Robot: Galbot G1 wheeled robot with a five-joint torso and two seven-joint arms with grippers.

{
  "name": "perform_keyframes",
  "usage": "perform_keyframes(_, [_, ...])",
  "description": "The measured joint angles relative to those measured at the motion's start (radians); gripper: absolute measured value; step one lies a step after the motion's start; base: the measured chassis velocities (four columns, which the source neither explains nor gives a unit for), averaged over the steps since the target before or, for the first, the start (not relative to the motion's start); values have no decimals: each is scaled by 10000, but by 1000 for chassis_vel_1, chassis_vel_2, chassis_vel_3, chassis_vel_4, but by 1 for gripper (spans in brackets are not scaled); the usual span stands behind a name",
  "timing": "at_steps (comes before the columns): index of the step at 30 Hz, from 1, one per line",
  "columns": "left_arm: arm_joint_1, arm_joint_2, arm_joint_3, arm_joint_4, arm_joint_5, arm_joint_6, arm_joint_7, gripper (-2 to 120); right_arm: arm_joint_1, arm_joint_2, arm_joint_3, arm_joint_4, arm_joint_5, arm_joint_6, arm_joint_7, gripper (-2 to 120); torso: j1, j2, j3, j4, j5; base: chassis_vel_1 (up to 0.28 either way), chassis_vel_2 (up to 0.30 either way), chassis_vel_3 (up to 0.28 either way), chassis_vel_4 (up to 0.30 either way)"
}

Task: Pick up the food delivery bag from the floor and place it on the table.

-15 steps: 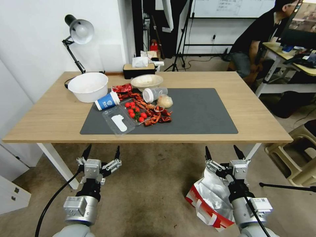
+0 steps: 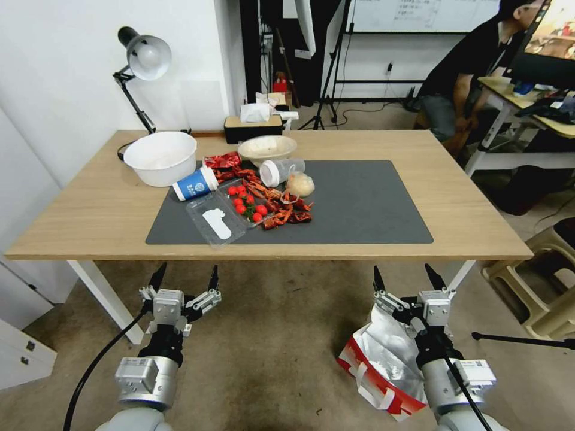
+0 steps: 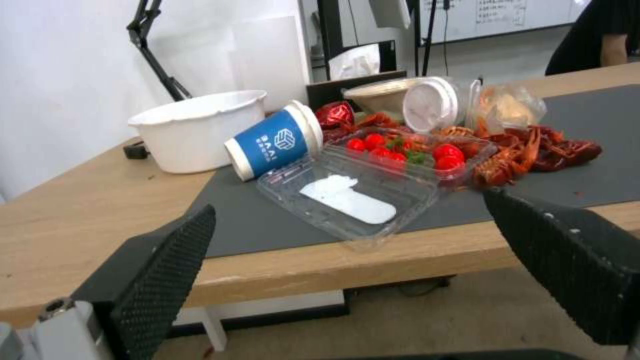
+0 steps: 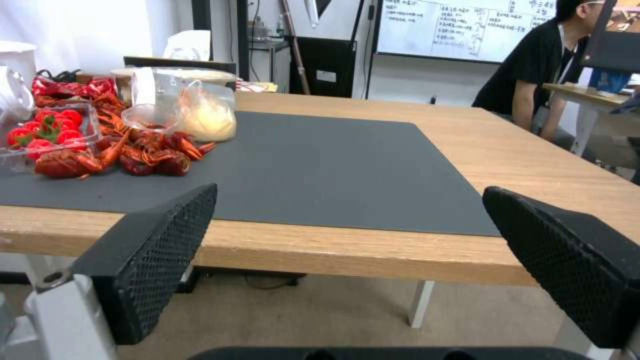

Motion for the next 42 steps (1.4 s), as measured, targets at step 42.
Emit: perform_keyframes(42, [684, 277, 1315, -2039, -2656, 2885, -2209, 100, -1438, -64, 169, 2010, 990, -2217, -279, 100, -1, 1, -1, 0, 1, 0, 0, 0, 0])
